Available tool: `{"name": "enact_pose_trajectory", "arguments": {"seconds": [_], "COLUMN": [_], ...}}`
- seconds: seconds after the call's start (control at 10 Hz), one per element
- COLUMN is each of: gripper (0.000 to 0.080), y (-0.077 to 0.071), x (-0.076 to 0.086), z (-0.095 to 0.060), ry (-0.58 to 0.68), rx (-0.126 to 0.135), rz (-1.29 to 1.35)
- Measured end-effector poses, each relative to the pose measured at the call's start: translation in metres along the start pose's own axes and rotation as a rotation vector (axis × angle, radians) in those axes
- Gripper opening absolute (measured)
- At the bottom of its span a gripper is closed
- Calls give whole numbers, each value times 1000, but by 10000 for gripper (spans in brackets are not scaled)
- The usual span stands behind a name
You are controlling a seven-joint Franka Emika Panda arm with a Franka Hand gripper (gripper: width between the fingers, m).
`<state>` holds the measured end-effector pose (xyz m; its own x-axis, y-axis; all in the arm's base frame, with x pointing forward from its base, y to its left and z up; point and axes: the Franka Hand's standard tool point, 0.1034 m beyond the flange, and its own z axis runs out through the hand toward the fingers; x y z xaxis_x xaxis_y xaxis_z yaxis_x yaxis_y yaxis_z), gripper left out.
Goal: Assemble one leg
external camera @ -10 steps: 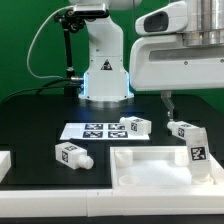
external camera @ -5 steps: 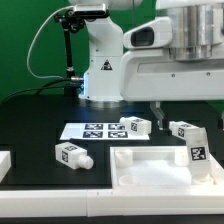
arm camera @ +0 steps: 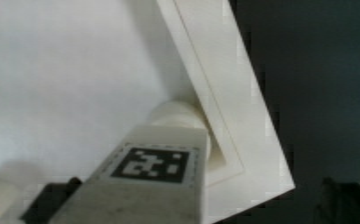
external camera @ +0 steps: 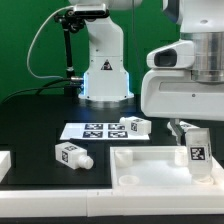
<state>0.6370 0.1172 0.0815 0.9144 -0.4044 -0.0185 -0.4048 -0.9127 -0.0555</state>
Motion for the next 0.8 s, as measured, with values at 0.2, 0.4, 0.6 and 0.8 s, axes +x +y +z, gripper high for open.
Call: {"name": "enact_pose_trajectory", "arguments": {"seconds": [0.2, 0.4, 0.6, 0.8], "gripper": [396, 285, 285, 285], "y": [1, 2, 2, -1], "x": [0, 1, 1, 0], "z": [0, 0, 0, 1], "ry": [0, 2, 3, 27], "rx": [-1, -4, -3, -9], "rz": [37, 67, 230, 429]}}
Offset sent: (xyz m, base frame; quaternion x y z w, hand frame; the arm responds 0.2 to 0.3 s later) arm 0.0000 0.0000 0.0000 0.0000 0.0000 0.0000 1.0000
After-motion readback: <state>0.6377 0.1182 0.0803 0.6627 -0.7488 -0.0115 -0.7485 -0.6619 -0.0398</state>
